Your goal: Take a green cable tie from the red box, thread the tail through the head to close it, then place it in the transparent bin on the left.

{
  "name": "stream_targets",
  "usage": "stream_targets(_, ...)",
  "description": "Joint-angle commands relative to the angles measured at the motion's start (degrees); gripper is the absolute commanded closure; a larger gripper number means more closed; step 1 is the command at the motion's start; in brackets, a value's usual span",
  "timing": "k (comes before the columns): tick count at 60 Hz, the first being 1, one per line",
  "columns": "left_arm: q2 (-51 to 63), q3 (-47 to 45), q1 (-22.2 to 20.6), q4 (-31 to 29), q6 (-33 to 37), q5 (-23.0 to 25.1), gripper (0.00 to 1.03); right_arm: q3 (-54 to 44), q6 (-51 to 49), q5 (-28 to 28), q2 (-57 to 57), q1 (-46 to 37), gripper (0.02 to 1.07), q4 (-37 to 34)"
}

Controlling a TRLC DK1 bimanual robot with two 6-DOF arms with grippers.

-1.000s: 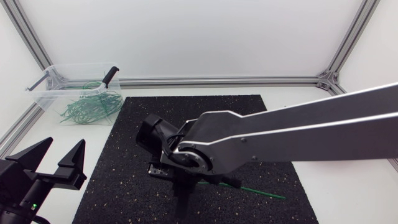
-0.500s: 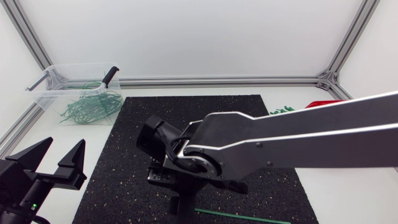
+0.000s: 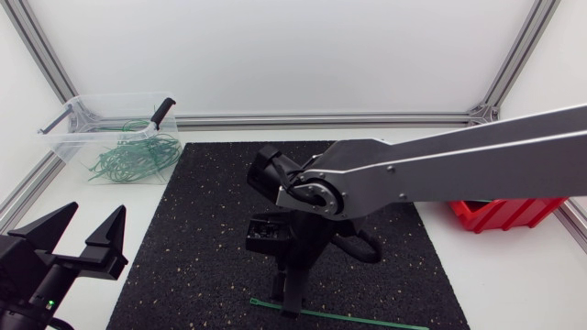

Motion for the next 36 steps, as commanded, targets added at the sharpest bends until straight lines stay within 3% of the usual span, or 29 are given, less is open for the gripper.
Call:
stream_targets(1,-0.2,-1.4,-0.2,-2.0,-0.8,0.2,0.05,0.8,-1.8,-1.9,3.4,-0.5,0.45,-0.9)
stream_targets(14,-0.2,-1.4,-0.1,-2.0,-0.8,0.2,0.05,4.0,-2.2,-7.1,7.1,-1.0,0.45,-3.0)
stream_targets(25,-0.2,-1.4,0.0,-2.0,-0.8,0.2,0.05,5.7,-2.3,-8.7,9.0,-1.1,0.52,-3.8)
stream_targets(36,-0.2,-1.4,-0.1,-2.0,-0.8,0.2,0.05,7.1,-3.0,-9.9,10.8,-1.5,0.53,-5.0)
